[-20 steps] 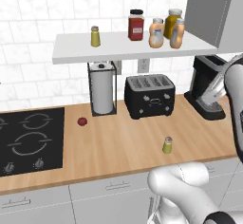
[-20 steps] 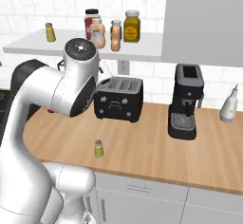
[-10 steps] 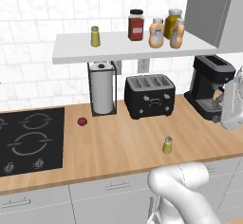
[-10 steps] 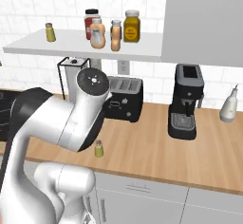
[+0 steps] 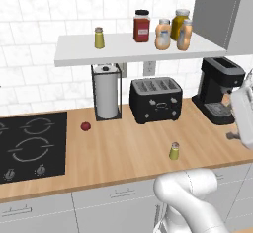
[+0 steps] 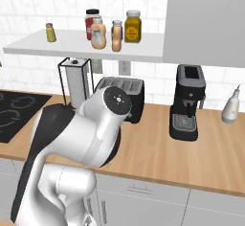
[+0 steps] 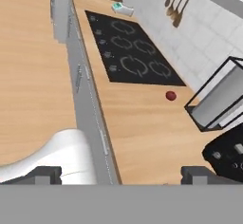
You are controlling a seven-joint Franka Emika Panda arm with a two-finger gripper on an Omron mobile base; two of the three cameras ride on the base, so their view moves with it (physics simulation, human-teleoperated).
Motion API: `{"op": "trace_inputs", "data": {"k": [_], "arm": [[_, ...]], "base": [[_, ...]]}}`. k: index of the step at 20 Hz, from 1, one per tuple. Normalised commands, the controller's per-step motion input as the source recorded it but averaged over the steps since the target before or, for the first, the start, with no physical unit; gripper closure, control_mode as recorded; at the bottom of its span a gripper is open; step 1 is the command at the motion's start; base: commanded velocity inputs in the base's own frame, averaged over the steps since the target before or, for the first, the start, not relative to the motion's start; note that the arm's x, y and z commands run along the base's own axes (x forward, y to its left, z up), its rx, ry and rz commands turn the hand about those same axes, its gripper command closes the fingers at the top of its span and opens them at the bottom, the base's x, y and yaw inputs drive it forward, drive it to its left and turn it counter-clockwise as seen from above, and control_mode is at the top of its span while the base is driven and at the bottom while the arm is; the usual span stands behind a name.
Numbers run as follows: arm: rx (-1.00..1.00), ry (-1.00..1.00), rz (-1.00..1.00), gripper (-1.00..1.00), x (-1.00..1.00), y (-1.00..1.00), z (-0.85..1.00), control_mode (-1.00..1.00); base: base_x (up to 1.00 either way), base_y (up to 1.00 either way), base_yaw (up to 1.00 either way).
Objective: Put the shaker and condiment bottle from the counter next to their counterparts in the cabinet.
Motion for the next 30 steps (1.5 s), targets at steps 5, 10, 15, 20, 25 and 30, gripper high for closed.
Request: {"op": "trace_inputs", "data": {"k": [5, 10, 15, 20, 25, 30], "arm": [[0.00, -0.06, 0.22, -1.00, 0.00, 0.00, -0.01, -1.00], [0.00, -0.03, 0.18, -1.00, 0.00, 0.00, -0.24, -1.00], [0.00, -0.01, 0.06, -1.00, 0.00, 0.04, -0.40, -1.00], [0.05, -0.01, 0.00, -1.00, 0.00, 0.00, -0.33, -1.00], [0.10, -0.01, 0.00, -1.00, 0.00, 0.00, -0.29, -1.00], [0.14, 0.00, 0.00, -1.00, 0.00, 0.01, -0.23, -1.00]], "base": [[0.00, 0.00, 0.00], [0.00, 0.00, 0.00], [0.00, 0.00, 0.00], [0.00, 0.00, 0.00], [0.00, 0.00, 0.00], [0.00, 0.00, 0.00]]}}
